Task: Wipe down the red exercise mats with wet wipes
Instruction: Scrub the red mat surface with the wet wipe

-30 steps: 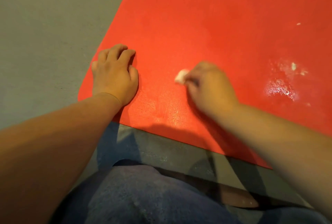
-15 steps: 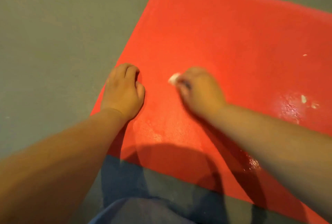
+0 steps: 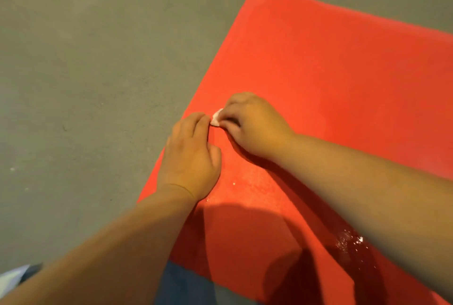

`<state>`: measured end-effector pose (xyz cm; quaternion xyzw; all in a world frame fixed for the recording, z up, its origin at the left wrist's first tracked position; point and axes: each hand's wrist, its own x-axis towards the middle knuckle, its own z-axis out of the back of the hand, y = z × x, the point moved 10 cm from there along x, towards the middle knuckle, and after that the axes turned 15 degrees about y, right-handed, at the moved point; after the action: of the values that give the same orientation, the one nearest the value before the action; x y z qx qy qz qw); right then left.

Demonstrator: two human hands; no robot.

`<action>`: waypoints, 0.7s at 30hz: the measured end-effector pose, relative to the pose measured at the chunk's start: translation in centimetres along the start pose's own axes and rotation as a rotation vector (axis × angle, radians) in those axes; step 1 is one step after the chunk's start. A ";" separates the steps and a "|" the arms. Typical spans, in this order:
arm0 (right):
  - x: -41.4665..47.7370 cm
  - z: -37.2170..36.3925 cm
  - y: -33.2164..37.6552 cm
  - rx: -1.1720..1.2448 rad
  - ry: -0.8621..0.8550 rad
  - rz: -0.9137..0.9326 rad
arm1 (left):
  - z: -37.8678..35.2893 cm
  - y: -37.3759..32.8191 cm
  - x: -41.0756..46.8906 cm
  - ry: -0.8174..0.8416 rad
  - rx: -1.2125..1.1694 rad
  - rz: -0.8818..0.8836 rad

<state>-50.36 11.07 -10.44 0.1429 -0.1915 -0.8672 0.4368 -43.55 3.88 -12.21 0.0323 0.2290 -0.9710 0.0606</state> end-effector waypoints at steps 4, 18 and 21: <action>3.8 3.3 -4.9 -0.212 0.021 -0.043 | -0.2 0.6 0.0 0.001 0.002 0.053; 6.0 6.1 -10.8 -0.081 -0.081 -0.347 | 1.6 1.7 5.7 -0.086 0.085 0.171; 7.7 6.0 -11.3 -0.055 -0.079 -0.385 | 1.5 1.7 5.7 -0.089 0.082 0.113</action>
<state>-65.24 12.24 -10.88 0.1306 -0.1542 -0.9446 0.2587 -49.04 1.11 -12.16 0.0044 0.1839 -0.9751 0.1239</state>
